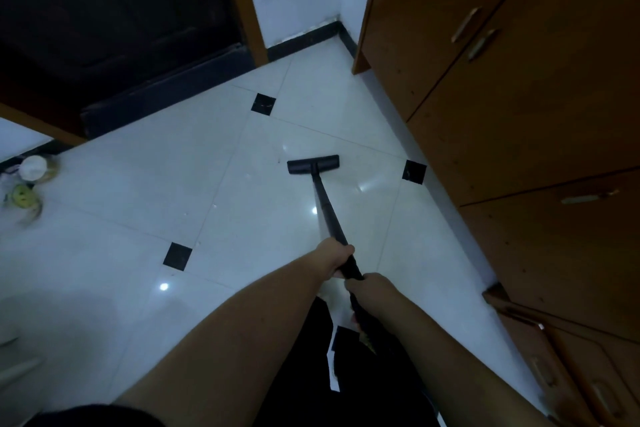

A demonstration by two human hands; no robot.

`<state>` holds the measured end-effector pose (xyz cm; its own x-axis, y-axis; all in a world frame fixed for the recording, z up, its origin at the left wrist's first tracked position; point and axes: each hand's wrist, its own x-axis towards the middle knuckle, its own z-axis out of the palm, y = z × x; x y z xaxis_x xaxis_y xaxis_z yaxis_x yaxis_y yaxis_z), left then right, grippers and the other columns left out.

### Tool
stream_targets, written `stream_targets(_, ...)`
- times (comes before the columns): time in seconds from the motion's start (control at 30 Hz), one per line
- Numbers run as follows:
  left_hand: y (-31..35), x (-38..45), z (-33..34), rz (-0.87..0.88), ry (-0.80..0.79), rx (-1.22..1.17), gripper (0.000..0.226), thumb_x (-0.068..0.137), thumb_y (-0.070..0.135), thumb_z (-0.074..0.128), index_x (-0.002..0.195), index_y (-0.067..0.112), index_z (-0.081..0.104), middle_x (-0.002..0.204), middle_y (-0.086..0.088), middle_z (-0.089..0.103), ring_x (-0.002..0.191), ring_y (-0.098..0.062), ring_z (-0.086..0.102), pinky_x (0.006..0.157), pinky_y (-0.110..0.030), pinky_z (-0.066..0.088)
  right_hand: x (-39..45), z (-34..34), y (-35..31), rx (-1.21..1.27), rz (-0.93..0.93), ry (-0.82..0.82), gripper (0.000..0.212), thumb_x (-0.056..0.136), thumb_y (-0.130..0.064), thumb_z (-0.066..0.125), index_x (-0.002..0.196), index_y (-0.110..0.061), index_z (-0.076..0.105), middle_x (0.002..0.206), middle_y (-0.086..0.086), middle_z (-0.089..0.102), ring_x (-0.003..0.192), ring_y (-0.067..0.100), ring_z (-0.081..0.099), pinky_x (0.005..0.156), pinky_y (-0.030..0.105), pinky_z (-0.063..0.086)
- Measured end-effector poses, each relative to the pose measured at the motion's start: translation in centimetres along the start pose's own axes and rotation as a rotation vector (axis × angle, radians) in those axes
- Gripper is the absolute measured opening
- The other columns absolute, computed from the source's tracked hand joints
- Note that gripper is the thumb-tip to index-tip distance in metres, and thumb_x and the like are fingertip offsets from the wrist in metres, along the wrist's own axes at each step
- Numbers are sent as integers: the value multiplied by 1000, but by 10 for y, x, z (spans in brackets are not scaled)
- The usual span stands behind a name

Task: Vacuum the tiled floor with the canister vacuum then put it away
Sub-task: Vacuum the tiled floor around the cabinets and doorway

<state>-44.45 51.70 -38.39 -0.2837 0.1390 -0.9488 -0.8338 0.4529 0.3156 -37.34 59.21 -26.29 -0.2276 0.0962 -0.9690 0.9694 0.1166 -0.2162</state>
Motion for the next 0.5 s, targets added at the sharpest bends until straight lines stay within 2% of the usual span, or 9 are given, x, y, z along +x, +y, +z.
stream_targets(0.07,12,4,-10,12,-4,-1,42,93,13,57,130,-5,47,109,-17,58,88,-25,60,57,-27,52,8,4,-15,-24,-5,19,32,93,-28,53,95,3,57,80,22,61,63,32,61,58,36,52)
stream_targets(0.2,36,9,-30,10,-12,16,43,95,17,56,132,-2,45,122,-20,59,101,-29,62,48,-26,50,24,8,-40,-78,-44,42,29,88,-30,55,96,-2,58,86,18,63,73,32,63,66,39,51)
stream_targets(0.27,47,13,-39,10,4,44,44,95,20,56,133,-1,45,123,-19,59,98,-28,63,43,-25,49,30,10,-52,-81,-56,35,32,86,-33,56,95,-3,59,86,17,63,75,32,63,68,40,51)
stream_targets(0.4,64,19,-51,-3,26,75,45,95,23,56,133,0,46,122,-18,61,99,-28,65,40,-24,47,43,11,-69,-125,-67,32,37,83,-38,55,95,-3,60,87,17,64,83,36,67,85,51,55)
stream_targets(0.5,76,25,-57,3,33,80,44,95,21,56,133,1,46,123,-18,60,102,-28,64,39,-23,46,53,9,-80,-156,-56,26,39,82,-41,53,93,-4,60,89,18,65,93,40,69,88,56,55)
